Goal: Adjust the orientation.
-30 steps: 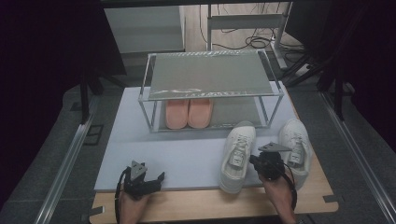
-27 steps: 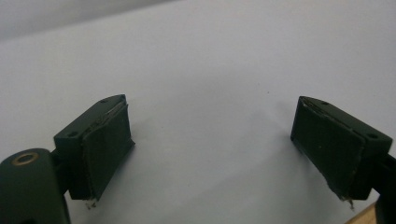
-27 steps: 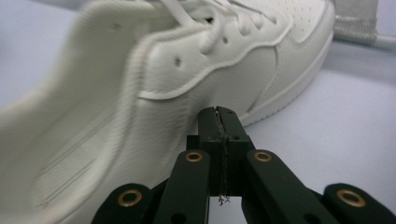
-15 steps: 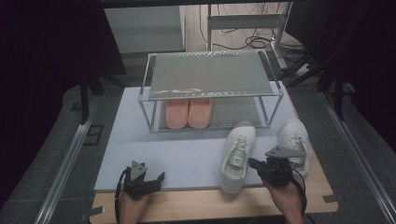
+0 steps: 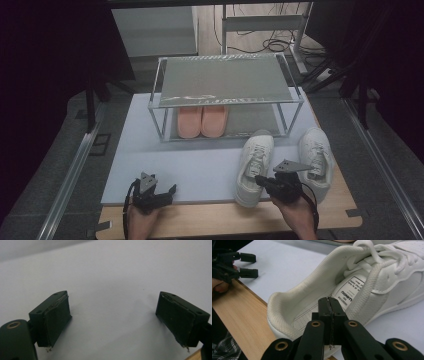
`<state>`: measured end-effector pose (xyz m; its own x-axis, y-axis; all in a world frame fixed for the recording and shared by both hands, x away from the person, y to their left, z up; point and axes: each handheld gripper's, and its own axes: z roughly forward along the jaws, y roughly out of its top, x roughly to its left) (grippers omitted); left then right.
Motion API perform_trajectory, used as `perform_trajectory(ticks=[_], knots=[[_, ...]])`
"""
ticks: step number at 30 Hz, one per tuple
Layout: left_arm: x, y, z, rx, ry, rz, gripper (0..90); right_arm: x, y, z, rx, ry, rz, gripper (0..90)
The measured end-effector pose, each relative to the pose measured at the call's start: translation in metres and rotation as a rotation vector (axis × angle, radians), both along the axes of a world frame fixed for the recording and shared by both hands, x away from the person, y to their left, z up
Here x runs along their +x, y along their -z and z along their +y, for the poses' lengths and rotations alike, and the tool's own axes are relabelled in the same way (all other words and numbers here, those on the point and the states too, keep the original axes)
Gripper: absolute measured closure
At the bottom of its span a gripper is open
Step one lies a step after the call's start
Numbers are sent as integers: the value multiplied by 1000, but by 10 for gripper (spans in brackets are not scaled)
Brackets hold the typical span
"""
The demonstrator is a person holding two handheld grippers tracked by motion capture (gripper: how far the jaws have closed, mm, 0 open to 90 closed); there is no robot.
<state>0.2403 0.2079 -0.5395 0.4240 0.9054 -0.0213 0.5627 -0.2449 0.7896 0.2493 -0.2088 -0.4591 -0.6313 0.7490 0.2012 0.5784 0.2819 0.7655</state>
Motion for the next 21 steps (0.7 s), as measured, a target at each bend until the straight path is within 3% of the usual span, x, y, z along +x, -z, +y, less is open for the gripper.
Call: perform_trajectory(ticks=[7, 13, 18, 21], knots=[[0, 0, 0, 0, 0, 0, 118, -1, 0, -17, -37, 49, -10, 893], [0, 0, 0, 0, 0, 0, 118, 0, -3, -37, -80, 130, -21, 893], [0, 0, 0, 0, 0, 0, 118, -3, -4, -42, -76, 133, -24, 889], [0, 0, 0, 0, 0, 0, 118, -6, -10, -44, -61, 131, -26, 824]])
